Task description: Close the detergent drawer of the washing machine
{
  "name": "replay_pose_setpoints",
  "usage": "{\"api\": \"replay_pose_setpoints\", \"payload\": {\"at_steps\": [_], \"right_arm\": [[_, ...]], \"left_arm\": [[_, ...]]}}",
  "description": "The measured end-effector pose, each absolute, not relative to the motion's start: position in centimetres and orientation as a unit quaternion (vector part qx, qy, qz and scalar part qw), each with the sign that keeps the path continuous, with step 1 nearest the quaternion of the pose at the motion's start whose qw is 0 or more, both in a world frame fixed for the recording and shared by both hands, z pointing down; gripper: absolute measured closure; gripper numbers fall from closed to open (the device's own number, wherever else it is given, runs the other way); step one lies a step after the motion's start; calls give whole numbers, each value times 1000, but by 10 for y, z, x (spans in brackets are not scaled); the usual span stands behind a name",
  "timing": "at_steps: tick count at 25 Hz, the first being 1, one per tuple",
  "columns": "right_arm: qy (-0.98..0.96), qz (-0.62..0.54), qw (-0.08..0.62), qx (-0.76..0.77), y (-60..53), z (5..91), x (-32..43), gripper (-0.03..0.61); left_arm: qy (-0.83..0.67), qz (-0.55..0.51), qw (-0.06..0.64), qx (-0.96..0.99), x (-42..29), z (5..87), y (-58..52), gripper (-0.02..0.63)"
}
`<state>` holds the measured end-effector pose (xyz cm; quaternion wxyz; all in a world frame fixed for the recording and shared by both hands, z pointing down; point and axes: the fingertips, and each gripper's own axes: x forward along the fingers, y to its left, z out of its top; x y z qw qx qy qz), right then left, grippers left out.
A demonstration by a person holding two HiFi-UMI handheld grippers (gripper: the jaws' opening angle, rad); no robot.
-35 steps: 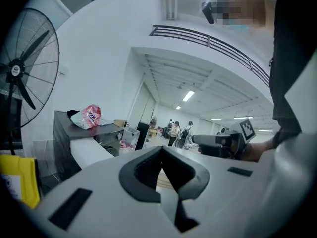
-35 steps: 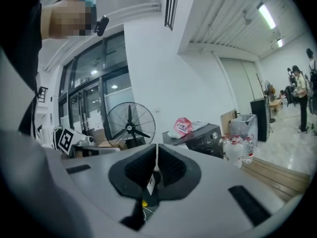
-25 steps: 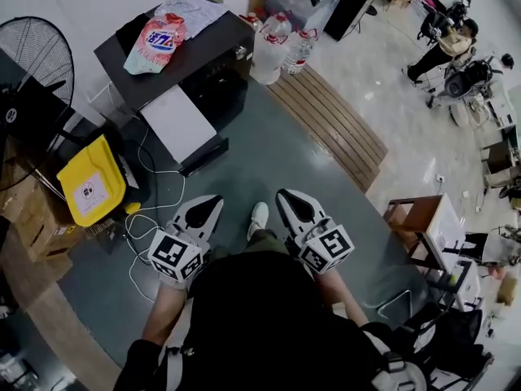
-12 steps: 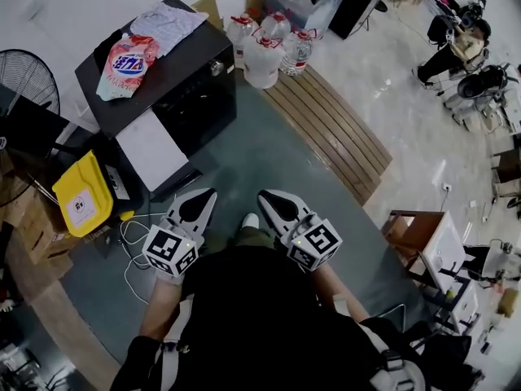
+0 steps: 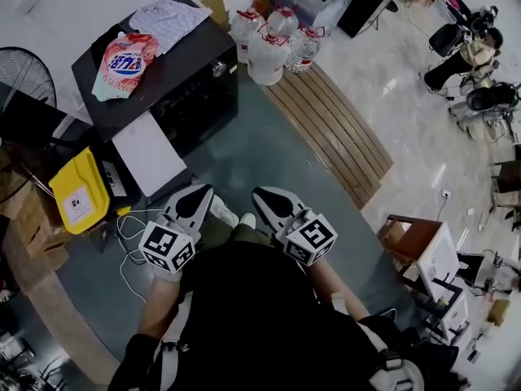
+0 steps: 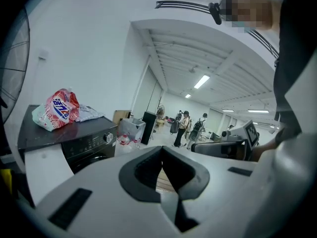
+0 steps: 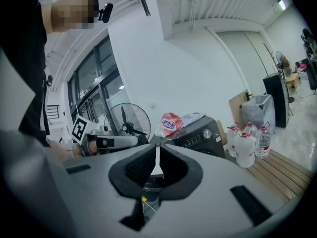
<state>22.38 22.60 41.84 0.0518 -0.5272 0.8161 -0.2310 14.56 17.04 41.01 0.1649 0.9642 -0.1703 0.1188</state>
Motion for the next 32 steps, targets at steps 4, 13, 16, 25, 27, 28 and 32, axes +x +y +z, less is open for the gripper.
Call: {"api": "replay_pose_setpoints", "payload": {"at_steps": [4, 13, 16, 25, 27, 28, 32], "right_arm": [[814, -256, 48, -519, 197, 424, 225, 554], [839, -261, -4, -477, 116, 435, 200, 552], [852, -260, -25, -455, 90, 442, 184, 552], [885, -267, -91, -369, 38, 468, 112, 552], [894, -268, -106, -344, 32, 473, 102, 552], [898, -267, -114, -331, 30, 475, 98, 552], [912, -267, -147, -274, 24, 488, 83, 551]], "left_arm": [[-173, 119, 171, 963, 143, 417, 141, 603], [-203, 103, 192, 954, 112, 429, 62, 603], [-219, 101, 196, 951, 96, 436, 41, 603], [-273, 98, 219, 932, 17, 458, 4, 601], [-292, 100, 224, 925, 6, 462, 3, 601], [-302, 101, 226, 921, 2, 464, 3, 601], [-342, 111, 242, 901, -16, 479, 10, 601]]}}
